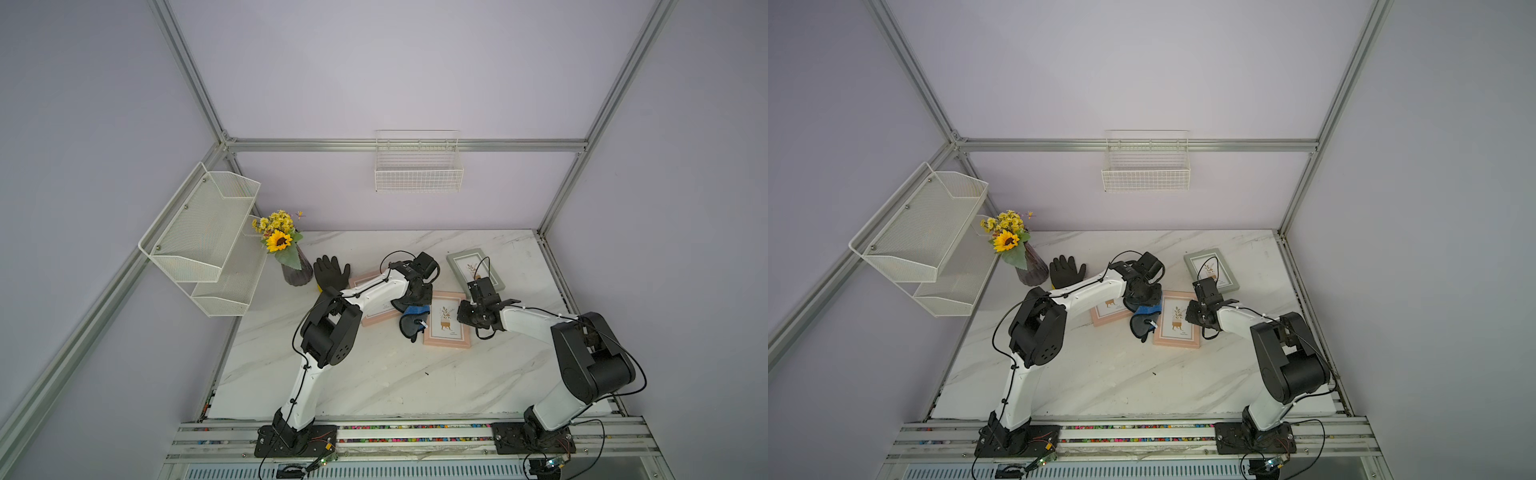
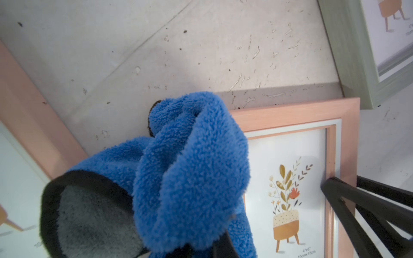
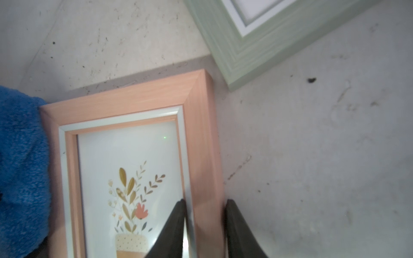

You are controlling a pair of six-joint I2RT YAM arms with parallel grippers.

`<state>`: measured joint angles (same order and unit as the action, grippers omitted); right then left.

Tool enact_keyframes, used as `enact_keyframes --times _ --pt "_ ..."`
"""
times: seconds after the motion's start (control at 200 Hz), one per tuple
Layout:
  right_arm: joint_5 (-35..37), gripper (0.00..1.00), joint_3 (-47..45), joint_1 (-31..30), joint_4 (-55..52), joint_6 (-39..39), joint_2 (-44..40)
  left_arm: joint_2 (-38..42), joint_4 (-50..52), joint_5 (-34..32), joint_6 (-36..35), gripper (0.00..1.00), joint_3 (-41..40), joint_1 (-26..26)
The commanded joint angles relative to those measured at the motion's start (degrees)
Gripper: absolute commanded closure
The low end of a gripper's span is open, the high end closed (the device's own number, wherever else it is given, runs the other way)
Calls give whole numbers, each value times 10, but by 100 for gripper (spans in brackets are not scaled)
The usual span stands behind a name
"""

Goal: Wipe the picture frame with a cloth
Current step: Wipe the dirt from the picture frame.

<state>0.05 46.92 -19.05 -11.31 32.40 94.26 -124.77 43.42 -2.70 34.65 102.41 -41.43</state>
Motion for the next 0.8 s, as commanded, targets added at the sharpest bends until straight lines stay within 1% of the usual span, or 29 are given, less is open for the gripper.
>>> enact_keyframes --times 0.0,0.09,0.255,0.31,0.4,0.48,0.595,0.795 --pt "2 71 -4 -20 -24 15 28 43 15 -1 -16 100 -4 -15" --pt "6 72 -1 -27 -24 17 29 43 17 3 -26 99 8 -15" --pt "12 73 12 -35 -32 18 36 -22 55 33 -28 99 64 -15" --pt "7 73 14 -35 -30 19 37 -43 60 58 -27 100 74 -15" --pt "2 73 17 -36 -31 24 39 -61 78 66 -19 100 75 -17" --pt "7 74 19 -35 -32 31 41 -56 84 61 -15 100 53 -19" --pt "15 75 23 -35 -36 42 45 -33 85 62 -4 100 -5 -23" --pt "21 76 31 -33 -45 43 58 38 59 68 9 100 -125 -53"
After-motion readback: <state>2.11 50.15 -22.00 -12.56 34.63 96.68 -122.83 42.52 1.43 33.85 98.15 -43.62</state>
